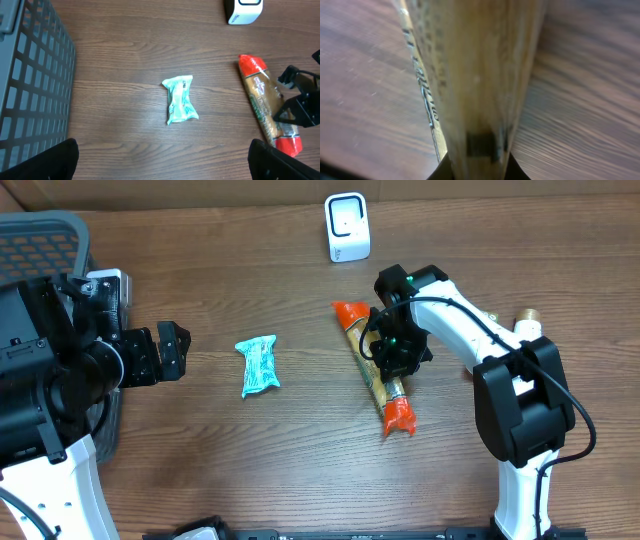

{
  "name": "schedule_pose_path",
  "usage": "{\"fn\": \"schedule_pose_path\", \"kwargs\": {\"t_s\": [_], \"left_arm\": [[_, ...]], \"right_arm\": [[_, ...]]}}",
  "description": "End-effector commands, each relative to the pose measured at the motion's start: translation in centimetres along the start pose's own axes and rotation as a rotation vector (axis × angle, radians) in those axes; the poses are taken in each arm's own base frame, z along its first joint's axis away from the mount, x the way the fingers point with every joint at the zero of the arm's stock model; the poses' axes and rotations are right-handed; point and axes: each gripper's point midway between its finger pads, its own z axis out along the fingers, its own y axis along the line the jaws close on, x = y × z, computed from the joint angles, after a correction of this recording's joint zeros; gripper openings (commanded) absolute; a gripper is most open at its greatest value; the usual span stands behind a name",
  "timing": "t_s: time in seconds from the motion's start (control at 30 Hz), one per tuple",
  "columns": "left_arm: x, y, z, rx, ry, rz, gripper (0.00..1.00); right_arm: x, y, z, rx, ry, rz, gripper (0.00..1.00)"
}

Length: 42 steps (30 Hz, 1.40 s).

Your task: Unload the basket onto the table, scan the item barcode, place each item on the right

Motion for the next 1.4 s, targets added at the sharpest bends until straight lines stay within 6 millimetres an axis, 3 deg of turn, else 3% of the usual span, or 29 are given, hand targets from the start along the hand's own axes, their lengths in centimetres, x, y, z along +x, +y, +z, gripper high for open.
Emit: {"fn": "schedule_pose_path", "kwargs": {"t_s": [0.0,0.1,0.27,0.33,0.5,0.73,0.87,1.0,1.1,1.37], "left_arm": [[0.0,0.0,0.2,0.010,0.004,0.014,0.99],[0.0,0.0,0.2,0.009,0.004,0.014,1.00],[0.0,0.0,0.2,0.010,0.004,0.014,1.00],[0.0,0.0,0.2,0.009,0.004,0.014,0.99],[0.0,0.0,0.2,0.009,0.004,0.014,1.00],[0.0,0.0,0.2,0.009,0.004,0.014,1.00],[0.0,0.0,0.2,0.010,0.004,0.014,0.99],[0.0,0.0,0.2,0.009,0.004,0.014,0.99],[0.0,0.0,0.2,0.010,0.004,0.014,1.00],[0.0,0.0,0.2,0.009,0.004,0.014,1.00]], "right_arm": [[-1.4,-0.5,-5.2,0.155,-0.173,0.072,0.04],[-1.2,1.1,-4.9,0.178,-0.179,0.063,0.05],[-0.1,5.7,-1.5,0.168,-0.155,-0.033,0.65],[0.5,6.9,-0.9,0.176,-0.140,-0.092,0.73],[0.2,6.8,-1.1,0.208,-0.157,-0.102,0.74],[-2.5,2.2,-4.3,0.160,-0.233,0.031,0.76],[-3.6,1.3,-5.0,-0.034,-0.253,-0.025,0.89],[-3.7,1.5,-5.3,-0.236,-0.272,-0.112,0.90],[-3.9,1.4,-4.8,-0.286,-0.278,-0.165,0.90],[-5.6,0.4,-0.6,-0.268,-0.234,-0.190,0.86]]}}
